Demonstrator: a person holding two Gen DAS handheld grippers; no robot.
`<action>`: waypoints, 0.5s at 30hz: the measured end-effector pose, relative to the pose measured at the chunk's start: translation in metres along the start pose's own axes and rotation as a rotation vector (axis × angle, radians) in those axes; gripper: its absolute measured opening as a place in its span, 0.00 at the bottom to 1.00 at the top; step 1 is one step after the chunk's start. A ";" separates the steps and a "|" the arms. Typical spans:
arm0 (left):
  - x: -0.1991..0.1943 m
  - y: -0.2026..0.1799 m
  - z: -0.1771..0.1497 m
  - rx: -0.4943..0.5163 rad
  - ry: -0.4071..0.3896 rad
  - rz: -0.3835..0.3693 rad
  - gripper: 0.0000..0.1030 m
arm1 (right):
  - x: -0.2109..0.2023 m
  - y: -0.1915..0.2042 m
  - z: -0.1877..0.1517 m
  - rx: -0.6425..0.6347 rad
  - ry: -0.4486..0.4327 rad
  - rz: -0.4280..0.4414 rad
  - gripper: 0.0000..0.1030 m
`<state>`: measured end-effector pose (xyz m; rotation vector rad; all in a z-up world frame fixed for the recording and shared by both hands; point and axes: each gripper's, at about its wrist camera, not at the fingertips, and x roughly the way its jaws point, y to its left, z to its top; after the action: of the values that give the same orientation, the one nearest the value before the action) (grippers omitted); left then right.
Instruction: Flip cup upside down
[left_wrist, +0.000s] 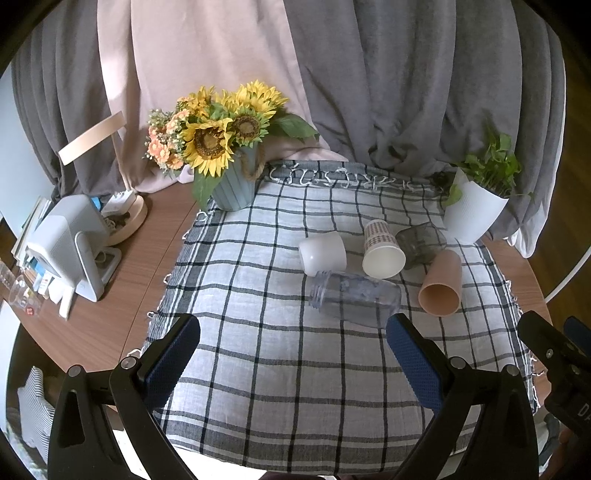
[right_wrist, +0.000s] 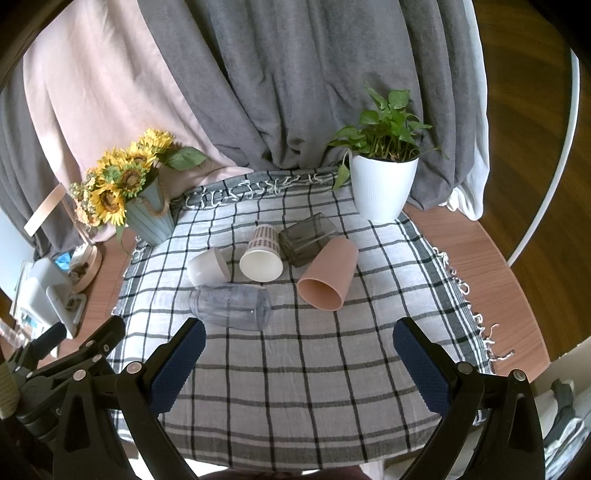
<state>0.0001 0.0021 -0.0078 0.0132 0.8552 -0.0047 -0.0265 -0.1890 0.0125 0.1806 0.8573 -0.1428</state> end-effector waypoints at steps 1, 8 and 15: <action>0.000 0.000 0.000 0.000 0.001 -0.001 1.00 | 0.000 -0.001 -0.001 0.001 -0.001 -0.002 0.99; 0.000 0.002 -0.002 -0.002 0.004 -0.002 1.00 | 0.001 0.000 -0.001 0.000 0.000 -0.001 0.99; 0.000 0.004 -0.004 -0.001 0.006 -0.005 1.00 | 0.002 0.000 -0.001 0.000 -0.001 -0.002 0.99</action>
<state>-0.0024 0.0057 -0.0103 0.0101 0.8608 -0.0085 -0.0259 -0.1891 0.0098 0.1800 0.8566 -0.1449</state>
